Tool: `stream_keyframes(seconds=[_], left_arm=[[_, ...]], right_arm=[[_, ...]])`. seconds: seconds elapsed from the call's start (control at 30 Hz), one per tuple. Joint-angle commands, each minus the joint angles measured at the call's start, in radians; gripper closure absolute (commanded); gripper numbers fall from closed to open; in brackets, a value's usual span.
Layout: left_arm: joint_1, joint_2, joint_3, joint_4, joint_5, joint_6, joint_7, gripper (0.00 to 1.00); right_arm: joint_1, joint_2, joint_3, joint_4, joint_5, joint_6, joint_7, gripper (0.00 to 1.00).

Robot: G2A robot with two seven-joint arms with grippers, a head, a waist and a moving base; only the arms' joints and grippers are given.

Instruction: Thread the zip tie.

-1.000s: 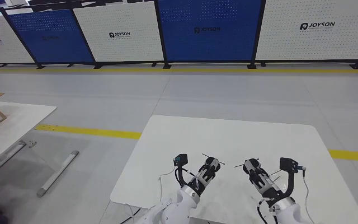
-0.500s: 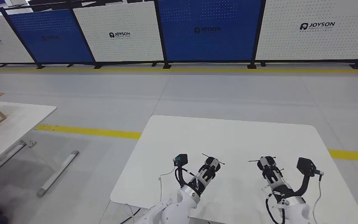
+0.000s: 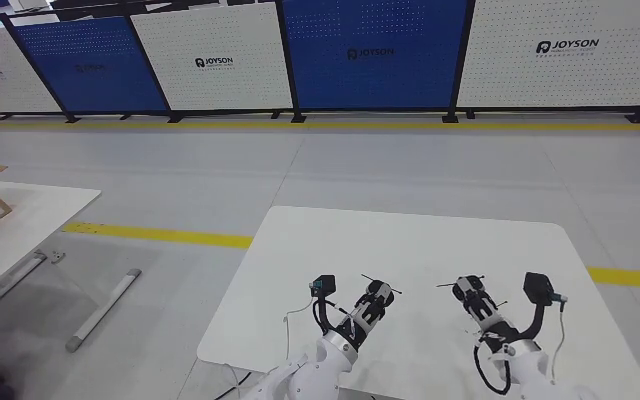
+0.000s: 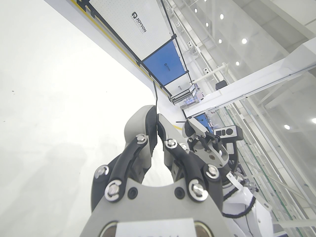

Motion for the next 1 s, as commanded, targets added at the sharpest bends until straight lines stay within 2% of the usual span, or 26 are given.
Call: stream_keyframes(seconds=[0.0, 0.13, 0.97], left_arm=[[0.000, 0.000, 0.000, 0.000, 0.000, 0.000, 0.000, 1.00], [0.000, 0.000, 0.000, 0.000, 0.000, 0.000, 0.000, 1.00], [0.000, 0.000, 0.000, 0.000, 0.000, 0.000, 0.000, 1.00]], right_arm=[[0.026, -0.003, -0.019, 0.012, -0.009, 0.015, 0.032, 1.00], [0.065, -0.010, -0.045, 0.033, -0.018, 0.032, 0.073, 1.00], [0.065, -0.010, -0.045, 0.033, -0.018, 0.032, 0.073, 1.00]])
